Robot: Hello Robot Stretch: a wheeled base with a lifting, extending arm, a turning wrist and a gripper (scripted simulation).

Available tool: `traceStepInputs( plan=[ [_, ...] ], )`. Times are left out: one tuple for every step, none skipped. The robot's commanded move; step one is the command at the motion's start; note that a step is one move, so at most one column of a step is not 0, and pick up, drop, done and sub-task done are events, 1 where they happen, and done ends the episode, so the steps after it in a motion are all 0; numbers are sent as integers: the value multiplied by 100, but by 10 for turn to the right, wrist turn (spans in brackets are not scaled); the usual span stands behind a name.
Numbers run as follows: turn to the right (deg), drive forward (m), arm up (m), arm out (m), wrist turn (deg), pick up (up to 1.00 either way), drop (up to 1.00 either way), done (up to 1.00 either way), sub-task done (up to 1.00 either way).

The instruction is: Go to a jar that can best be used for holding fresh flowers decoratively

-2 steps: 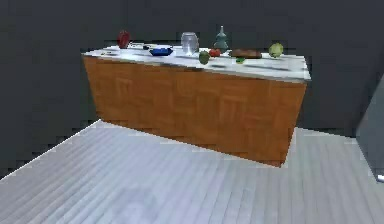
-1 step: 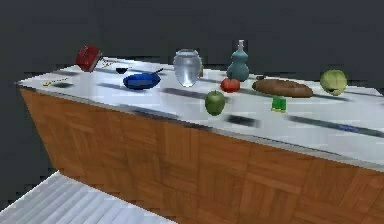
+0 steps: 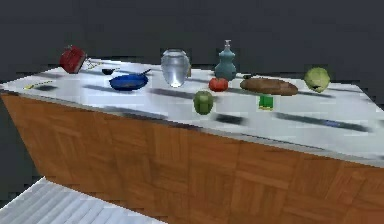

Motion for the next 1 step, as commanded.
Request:
traceStepInputs(
  plan=[
    [0,30,0,0,0,0,0,0,0]
  ],
)
